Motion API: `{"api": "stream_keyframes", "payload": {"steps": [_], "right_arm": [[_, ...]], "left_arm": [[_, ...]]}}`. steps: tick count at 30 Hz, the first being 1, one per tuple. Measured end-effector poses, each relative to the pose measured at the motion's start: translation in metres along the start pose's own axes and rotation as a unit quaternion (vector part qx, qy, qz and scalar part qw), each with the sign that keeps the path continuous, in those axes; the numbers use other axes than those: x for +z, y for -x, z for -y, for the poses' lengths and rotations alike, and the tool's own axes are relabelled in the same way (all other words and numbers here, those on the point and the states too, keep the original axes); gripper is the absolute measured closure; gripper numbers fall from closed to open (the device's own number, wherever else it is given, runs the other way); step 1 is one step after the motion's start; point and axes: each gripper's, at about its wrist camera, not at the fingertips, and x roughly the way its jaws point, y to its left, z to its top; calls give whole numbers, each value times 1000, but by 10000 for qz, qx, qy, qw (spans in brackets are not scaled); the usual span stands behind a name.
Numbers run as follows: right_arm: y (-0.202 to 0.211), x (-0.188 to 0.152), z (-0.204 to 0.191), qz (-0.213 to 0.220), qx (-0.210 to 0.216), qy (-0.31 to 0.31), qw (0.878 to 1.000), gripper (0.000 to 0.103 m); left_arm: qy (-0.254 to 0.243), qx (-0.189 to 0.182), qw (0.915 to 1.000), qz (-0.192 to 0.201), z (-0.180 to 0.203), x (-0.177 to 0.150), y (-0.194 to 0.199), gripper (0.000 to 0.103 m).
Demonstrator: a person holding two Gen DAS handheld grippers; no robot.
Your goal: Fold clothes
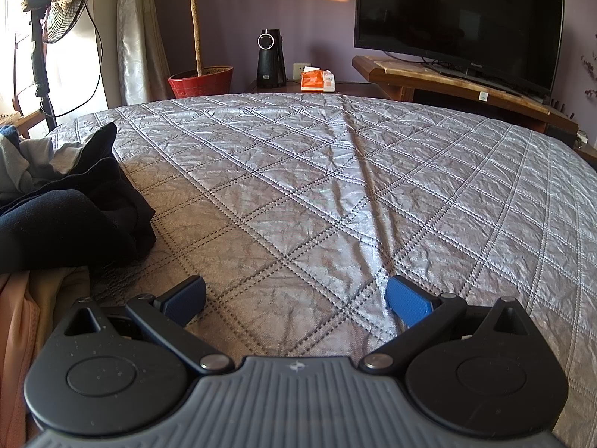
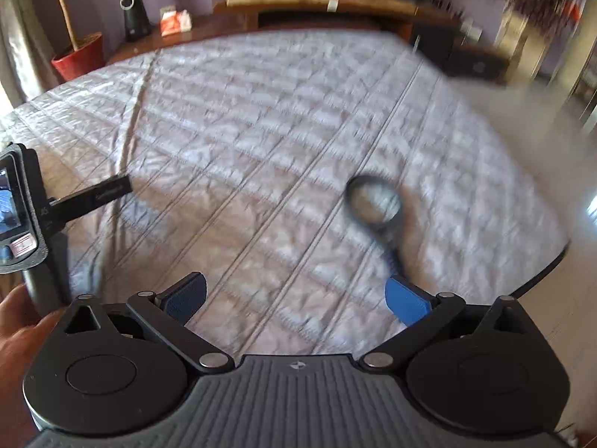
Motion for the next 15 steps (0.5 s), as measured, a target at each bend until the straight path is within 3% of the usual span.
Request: {"api": "stream_keyframes", "payload": {"steps": [4,8,11,15], "right_arm": [[-7,-1,-1,-208,100,-62,9997,0],[-7,4,-3,-277,82,-68,9996,0],[0,9,-3,-358,-34,11,9994,0],[18,11,-1,-411,-249,221,9986,0]], "left_arm": [[-21,-63,9999,-79,-4,2,0,0],[-184,-190,9980,-568,-6,13,3,1],[-106,-171,9968,-772,-9,15,26,8],[20,-261,9904,-1358,-12,22,72,1]]}}
